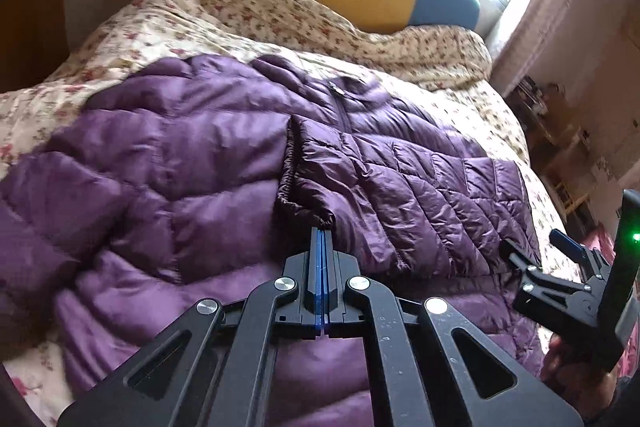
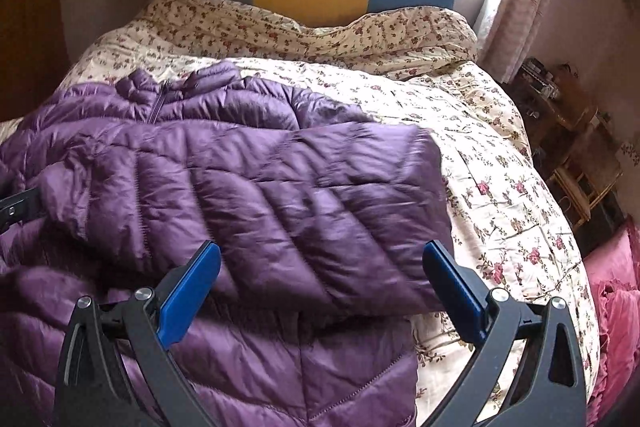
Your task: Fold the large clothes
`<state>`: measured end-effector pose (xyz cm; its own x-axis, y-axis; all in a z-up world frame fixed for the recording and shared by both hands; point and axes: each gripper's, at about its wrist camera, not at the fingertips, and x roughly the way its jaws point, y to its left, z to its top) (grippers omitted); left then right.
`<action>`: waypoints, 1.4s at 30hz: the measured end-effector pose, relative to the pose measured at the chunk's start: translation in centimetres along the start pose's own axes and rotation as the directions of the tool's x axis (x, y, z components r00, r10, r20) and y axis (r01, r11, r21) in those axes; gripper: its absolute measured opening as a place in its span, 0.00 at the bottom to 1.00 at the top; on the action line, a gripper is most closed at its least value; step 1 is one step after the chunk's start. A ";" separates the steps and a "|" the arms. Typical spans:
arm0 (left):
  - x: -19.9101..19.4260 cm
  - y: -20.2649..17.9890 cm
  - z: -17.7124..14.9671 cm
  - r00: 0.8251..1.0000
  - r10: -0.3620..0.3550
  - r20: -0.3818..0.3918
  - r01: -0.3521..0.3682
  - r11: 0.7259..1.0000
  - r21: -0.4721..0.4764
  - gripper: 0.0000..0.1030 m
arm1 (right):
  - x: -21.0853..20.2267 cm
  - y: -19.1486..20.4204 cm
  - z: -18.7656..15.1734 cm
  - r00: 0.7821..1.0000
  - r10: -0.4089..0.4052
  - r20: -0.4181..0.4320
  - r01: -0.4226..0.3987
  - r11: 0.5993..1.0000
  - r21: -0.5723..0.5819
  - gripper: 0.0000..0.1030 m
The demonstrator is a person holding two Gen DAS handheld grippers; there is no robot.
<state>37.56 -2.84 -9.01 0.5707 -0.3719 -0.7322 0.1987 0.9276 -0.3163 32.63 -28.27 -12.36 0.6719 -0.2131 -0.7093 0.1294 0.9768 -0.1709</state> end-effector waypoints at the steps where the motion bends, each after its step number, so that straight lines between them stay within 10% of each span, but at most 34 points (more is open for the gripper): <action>1: -0.3 0.6 0.0 1.000 0.004 0.005 -0.004 1.000 -0.009 0.00 | 0.0 0.0 0.2 1.000 0.003 0.006 -0.003 1.000 0.012 0.98; 24: -3.6 8.9 -1.9 0.981 0.184 0.068 -0.174 0.976 -0.131 0.01 | 8.0 5.8 2.1 0.990 0.111 -0.084 -0.110 0.994 0.015 0.98; 25: -4.4 9.1 -2.0 0.978 0.190 0.081 -0.176 0.972 -0.155 0.05 | 8.3 5.8 1.9 0.990 0.117 -0.083 -0.116 0.993 0.021 0.98; 27: -5.9 9.0 -2.3 0.971 0.204 0.128 -0.180 0.968 -0.175 0.47 | 8.5 5.8 1.7 0.990 0.121 -0.077 -0.119 0.993 0.024 0.98; 29: -7.9 8.0 -2.3 0.951 0.217 0.222 -0.180 0.968 -0.176 0.69 | 8.5 5.8 1.7 0.990 0.121 -0.078 -0.120 0.993 0.021 0.98; 42: 0.4 2.3 3.6 0.981 0.165 0.106 -0.166 0.986 0.000 0.61 | 6.1 2.5 4.1 0.987 0.159 -0.007 -0.158 0.986 0.059 0.98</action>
<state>41.06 -0.75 -7.87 0.6766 -0.2077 -0.7064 0.1010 0.9765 -0.1903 40.03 -27.00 -14.30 0.6787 -0.0551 -0.7323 0.0641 0.9978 -0.0157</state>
